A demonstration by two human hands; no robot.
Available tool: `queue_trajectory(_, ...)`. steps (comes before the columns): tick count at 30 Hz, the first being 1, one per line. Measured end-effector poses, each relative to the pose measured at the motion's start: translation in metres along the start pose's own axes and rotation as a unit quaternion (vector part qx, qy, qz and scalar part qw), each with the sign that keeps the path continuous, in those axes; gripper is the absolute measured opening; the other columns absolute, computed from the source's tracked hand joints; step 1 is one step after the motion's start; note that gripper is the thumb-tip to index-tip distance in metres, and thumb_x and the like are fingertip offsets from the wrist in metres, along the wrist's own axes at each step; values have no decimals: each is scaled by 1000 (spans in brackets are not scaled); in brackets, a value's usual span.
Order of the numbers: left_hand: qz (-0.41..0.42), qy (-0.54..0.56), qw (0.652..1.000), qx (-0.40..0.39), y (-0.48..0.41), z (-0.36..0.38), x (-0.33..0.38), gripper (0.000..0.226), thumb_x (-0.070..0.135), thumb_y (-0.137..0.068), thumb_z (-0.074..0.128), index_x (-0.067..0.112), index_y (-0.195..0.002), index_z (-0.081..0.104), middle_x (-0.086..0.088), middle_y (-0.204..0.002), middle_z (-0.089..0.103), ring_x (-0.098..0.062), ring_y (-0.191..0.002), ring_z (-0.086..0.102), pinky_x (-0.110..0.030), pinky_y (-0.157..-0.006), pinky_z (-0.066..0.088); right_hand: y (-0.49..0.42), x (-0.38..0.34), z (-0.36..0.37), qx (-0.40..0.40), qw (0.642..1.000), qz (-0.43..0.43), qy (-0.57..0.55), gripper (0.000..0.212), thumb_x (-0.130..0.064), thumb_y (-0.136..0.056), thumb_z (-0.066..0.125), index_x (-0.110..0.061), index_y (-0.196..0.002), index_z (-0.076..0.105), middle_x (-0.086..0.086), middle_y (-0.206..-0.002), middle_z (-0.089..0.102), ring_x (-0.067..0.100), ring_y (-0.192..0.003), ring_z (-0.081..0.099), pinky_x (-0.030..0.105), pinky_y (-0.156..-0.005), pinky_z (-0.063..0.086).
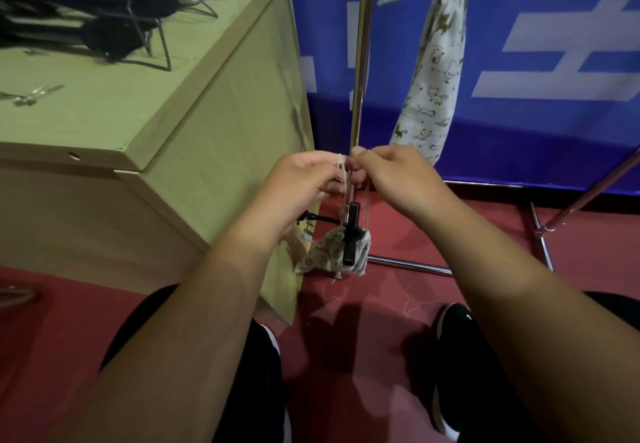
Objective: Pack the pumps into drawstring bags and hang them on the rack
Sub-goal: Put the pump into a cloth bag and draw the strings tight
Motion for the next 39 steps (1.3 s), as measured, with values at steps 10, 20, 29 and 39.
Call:
queue_trajectory(10, 54, -188, 972, 128, 15, -1, 9, 21, 26, -87, 76, 25, -67, 79, -3, -59, 73, -20, -59, 74, -42, -69, 67, 16, -20, 12, -47, 996, -9, 78, 64, -55, -111, 45, -3, -84, 72, 4, -67, 65, 17, -62, 57, 34, -68, 44)
queue_trajectory(20, -2, -82, 992, -92, 42, 7, 42, 44, 1, -88, 61, 21, -123, 77, 2, -99, 78, -13, -92, 68, -34, -91, 53, 55, -50, -18, -118, 993, -4, -4, 22, -23, -99, 64, -4, -92, 74, 4, -72, 68, 20, -71, 62, 42, -75, 50)
queue_trajectory(29, 88, -111, 982, -122, 33, 50, 96, 14, 14, -104, 64, 6, -110, 74, -7, -93, 76, -17, -89, 70, -43, -93, 56, 81, -116, -104, 12, 968, -98, 231, 24, -30, -104, 62, -18, -85, 70, 4, -82, 72, 26, -79, 68, 37, -68, 53)
queue_trajectory(39, 133, -178, 966, -130, 32, 105, 204, 19, 30, -104, 67, 15, -101, 78, -5, -88, 72, -18, -78, 73, -38, -74, 65, 84, -140, -207, 138, 966, -93, 200, 17, -26, -108, 62, -16, -103, 75, 6, -85, 71, 21, -68, 76, 39, -67, 65)
Point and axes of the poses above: each hand's wrist, its own y-axis away from the middle knuckle, its own z-axis out of the palm, x = y × z, the point moved 5 cm from there along -y, towards the middle knuckle
